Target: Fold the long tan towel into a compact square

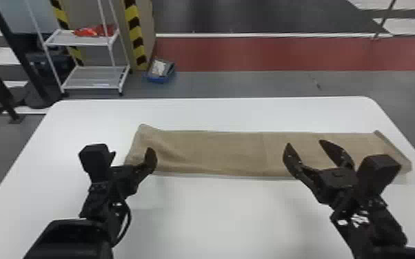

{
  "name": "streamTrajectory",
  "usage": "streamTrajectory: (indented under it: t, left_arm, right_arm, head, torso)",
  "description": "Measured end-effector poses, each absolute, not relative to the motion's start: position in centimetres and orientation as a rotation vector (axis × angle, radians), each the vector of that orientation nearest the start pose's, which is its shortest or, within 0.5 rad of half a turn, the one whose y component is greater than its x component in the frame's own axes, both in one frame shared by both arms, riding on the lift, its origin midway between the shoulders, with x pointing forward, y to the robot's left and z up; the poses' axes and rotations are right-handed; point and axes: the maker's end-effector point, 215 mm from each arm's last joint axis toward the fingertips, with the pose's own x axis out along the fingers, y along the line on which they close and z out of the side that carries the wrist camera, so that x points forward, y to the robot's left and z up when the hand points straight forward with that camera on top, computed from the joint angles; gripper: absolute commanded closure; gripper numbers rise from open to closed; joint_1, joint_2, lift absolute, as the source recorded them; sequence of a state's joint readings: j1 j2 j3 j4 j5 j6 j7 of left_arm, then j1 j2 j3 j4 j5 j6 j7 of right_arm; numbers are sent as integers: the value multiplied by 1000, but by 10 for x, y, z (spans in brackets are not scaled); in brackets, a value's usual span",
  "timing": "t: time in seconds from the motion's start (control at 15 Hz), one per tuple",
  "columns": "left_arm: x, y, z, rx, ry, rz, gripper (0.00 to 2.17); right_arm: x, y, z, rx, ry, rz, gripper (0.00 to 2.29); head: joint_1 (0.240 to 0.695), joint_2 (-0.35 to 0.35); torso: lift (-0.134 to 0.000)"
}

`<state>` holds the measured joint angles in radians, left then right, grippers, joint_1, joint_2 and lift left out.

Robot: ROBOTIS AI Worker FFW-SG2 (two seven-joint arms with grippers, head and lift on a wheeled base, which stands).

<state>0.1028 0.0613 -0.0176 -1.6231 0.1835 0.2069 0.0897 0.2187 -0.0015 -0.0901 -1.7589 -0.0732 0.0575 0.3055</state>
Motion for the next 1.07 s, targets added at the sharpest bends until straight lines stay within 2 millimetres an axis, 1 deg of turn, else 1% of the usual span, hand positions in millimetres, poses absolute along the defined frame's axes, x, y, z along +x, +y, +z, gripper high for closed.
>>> streamTrajectory:
  t: [0.2, 0.33, 0.4, 0.47, 0.53, 0.8, 0.87, 1.0, 1.07]
  left_arm:
    - [571, 253, -427, -109, 246, 58, 29]
    - [584, 252, -428, -98, 262, 40, 39]
    - [589, 250, -431, -95, 272, 27, 66]
    - [592, 248, -433, -93, 277, 10, 174]
    - [593, 246, -434, -88, 278, -2, 282]
    - [592, 248, -441, -55, 300, -8, 329]
    - [590, 250, -446, -51, 318, -4, 329]
    - [585, 257, -463, -40, 378, 9, 329]
    - [584, 260, -465, -32, 392, 13, 329]
  right_arm:
    - [527, -206, -378, 43, 87, 232, 151]
    - [529, -198, -381, 23, 93, 245, 151]
    - [529, -196, -382, 14, 92, 249, 151]
    - [530, -195, -383, 11, 93, 249, 151]
    - [529, -195, -383, 16, 93, 250, 151]
    - [525, -194, -387, 50, 98, 254, 151]
    - [523, -193, -384, 64, 92, 256, 151]
    - [522, -190, -379, 76, 82, 262, 151]
    - [522, -190, -378, 78, 80, 263, 151]
  head:
    - [695, 45]
    - [695, 52]
    - [695, 53]
    - [695, 51]
    - [695, 50]
    - [695, 52]
    - [695, 56]
    - [695, 65]
    - [695, 68]
  torso:
    - [-123]
    - [-123]
    - [-123]
    - [-123]
    - [-123]
    - [-123]
    - [-123]
    - [-123]
    - [-123]
